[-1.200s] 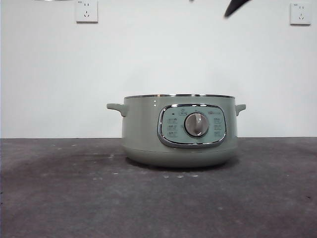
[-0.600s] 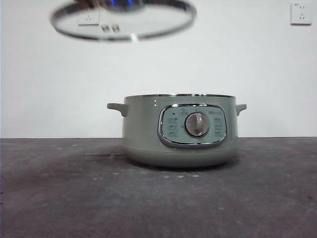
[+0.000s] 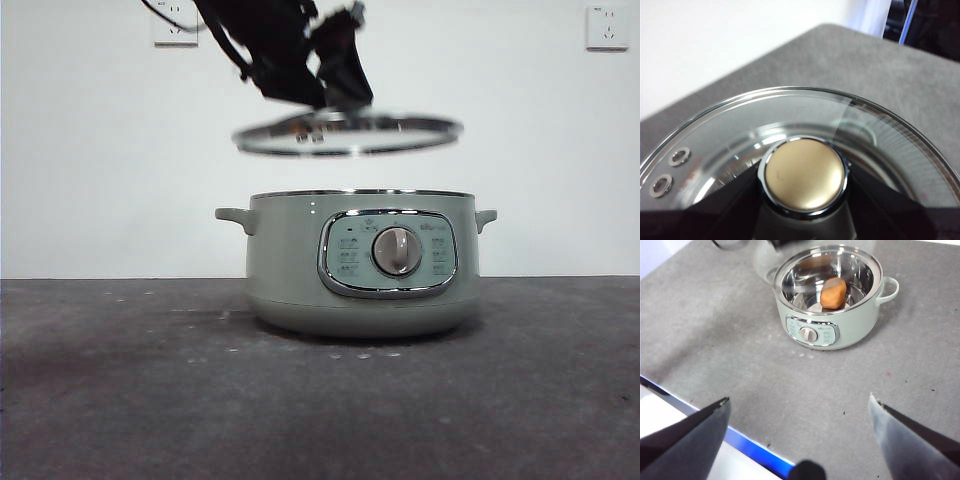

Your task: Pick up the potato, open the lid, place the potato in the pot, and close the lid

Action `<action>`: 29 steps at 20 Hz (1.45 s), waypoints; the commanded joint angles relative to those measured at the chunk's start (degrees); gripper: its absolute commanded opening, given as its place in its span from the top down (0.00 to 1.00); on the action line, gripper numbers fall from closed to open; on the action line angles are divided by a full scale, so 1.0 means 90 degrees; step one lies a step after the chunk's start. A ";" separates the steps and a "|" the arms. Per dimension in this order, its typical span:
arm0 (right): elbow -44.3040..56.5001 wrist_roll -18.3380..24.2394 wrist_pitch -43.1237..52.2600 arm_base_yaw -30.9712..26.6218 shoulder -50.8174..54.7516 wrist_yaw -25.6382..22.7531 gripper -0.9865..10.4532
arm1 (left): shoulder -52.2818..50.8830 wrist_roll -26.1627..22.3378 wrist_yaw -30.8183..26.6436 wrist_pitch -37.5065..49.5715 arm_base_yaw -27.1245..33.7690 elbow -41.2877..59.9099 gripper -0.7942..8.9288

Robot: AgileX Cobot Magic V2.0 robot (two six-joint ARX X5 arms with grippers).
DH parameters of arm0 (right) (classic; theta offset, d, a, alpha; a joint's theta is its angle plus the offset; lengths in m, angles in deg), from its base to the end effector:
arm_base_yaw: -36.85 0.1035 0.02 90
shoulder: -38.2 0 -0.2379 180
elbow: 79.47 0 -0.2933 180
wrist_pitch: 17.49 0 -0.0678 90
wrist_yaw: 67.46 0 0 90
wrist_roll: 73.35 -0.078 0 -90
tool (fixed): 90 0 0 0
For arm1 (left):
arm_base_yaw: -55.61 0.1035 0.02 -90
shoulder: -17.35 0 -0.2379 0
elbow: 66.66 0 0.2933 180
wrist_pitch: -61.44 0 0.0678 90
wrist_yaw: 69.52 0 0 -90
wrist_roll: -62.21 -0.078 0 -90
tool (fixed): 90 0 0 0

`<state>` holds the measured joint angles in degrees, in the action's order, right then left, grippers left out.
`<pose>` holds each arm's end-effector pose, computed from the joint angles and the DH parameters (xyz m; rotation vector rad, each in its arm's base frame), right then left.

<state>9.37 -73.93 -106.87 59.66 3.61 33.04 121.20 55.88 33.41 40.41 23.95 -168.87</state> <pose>0.0933 0.0547 0.4050 -0.0527 0.5801 0.5623 0.4188 -0.2788 0.2707 0.1695 0.3577 -0.7897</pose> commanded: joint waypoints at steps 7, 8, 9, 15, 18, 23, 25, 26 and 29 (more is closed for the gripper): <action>0.0063 -0.0104 -0.0146 0.0000 0.0044 -0.0005 0.50 | 0.0554 0.0036 -0.0019 0.0719 -0.0032 -0.0107 0.93; 0.0063 -0.0104 -0.0146 0.0000 0.0044 -0.0010 0.50 | 0.0590 0.0036 -0.0019 0.0729 -0.0032 -0.0107 0.93; 0.0063 -0.0104 -0.0146 0.0000 0.0044 -0.0010 0.50 | 0.0641 0.0036 -0.0015 0.0804 -0.0036 -0.0107 0.93; 0.0063 -0.0100 -0.0146 0.0000 0.0044 -0.0124 0.50 | 0.0680 0.0036 -0.0017 0.0833 -0.0034 -0.0107 0.93; 0.0063 -0.0097 -0.0146 0.0000 0.0044 -0.0124 0.50 | 0.0699 0.0039 -0.0010 0.0794 -0.0036 -0.0107 0.93; 0.0063 -0.0085 -0.0146 0.0000 0.0041 -0.0124 0.50 | 0.0962 0.0039 -0.0015 0.0784 -0.0182 -0.0107 0.93; 0.0063 -0.0085 -0.0146 0.0000 0.0041 -0.0121 0.50 | 0.0976 0.0039 -0.0039 0.0782 -0.0199 -0.0107 0.93; 0.0063 -0.0083 -0.0146 0.0000 0.0041 -0.0121 0.50 | 0.0976 0.0036 -0.0092 0.0782 -0.0228 -0.0107 0.93; 0.0063 -0.0056 -0.0146 0.0000 0.0041 -0.0124 0.50 | 0.0976 0.0039 -0.0117 0.0614 -0.0223 -0.0107 0.93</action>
<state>9.48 -74.24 -106.87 59.66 3.74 31.97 129.23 56.54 31.99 45.04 22.68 -169.26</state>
